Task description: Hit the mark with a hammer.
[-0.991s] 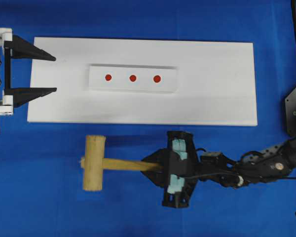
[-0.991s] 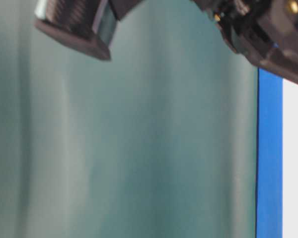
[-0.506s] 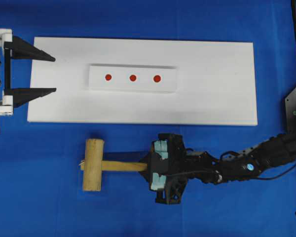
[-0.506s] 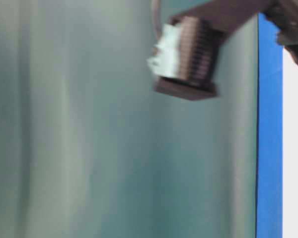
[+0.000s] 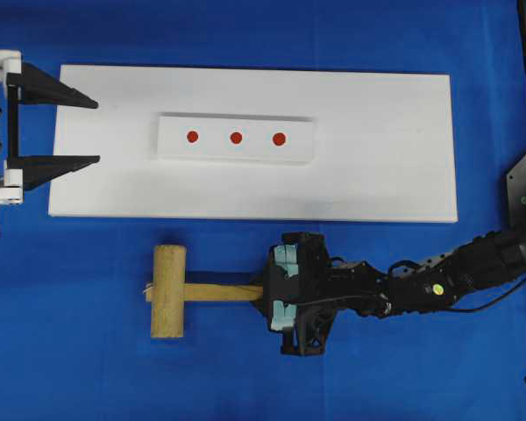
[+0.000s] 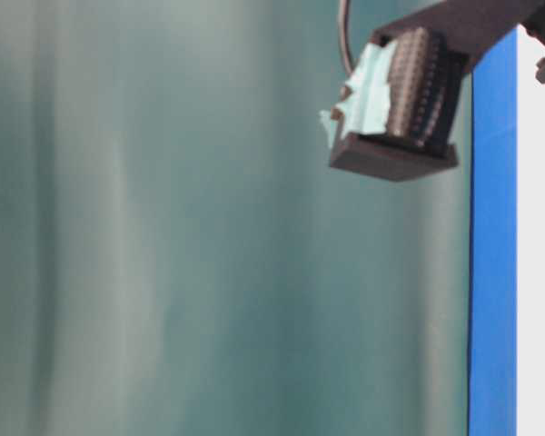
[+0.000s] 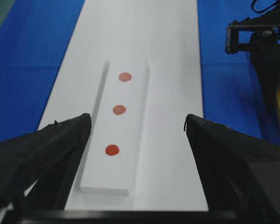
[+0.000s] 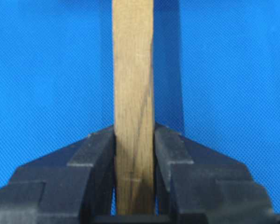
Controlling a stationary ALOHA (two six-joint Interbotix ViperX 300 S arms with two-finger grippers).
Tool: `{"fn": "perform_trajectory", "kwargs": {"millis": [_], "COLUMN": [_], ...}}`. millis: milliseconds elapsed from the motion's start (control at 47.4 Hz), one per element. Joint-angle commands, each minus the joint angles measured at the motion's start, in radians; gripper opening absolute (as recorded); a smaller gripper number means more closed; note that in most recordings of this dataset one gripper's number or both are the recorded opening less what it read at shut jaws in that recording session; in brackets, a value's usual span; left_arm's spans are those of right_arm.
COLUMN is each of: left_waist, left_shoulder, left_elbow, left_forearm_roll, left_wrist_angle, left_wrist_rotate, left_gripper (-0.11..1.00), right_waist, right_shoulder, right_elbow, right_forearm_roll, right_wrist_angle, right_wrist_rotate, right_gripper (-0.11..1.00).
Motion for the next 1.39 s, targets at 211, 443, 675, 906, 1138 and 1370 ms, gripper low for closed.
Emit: {"fn": "perform_trajectory", "kwargs": {"millis": [211,443,675,906,1138,1370], "left_waist": [0.003,0.003,0.003,0.003,0.003,0.002], "left_shoulder": [0.002,0.002,0.0,-0.012,-0.02,-0.034], "left_elbow": [-0.009,-0.009,-0.008,-0.008,-0.006,-0.003], "left_forearm_roll": [0.002,0.002,0.002,0.002,0.002,0.002], "left_wrist_angle": [-0.008,-0.003,0.005,0.006,0.011,0.015], "left_wrist_rotate": [0.0,-0.002,0.0,-0.002,-0.002,0.0], "left_gripper": [0.79,0.79,0.79,0.79,0.79,0.79], "right_waist": [-0.003,-0.003,-0.003,-0.006,-0.026,-0.028], "right_shoulder": [-0.014,-0.055,-0.219,-0.463,-0.749,-1.046], "right_elbow": [-0.002,0.006,0.054,0.144,0.334,0.5], "right_forearm_roll": [-0.003,-0.003,-0.003,0.0,0.023,0.031], "right_wrist_angle": [0.014,0.006,-0.017,-0.054,-0.13,-0.146], "right_wrist_rotate": [-0.002,-0.006,-0.057,-0.167,-0.218,-0.261], "right_gripper": [0.13,0.73,0.78,0.79,0.79,0.78]}}
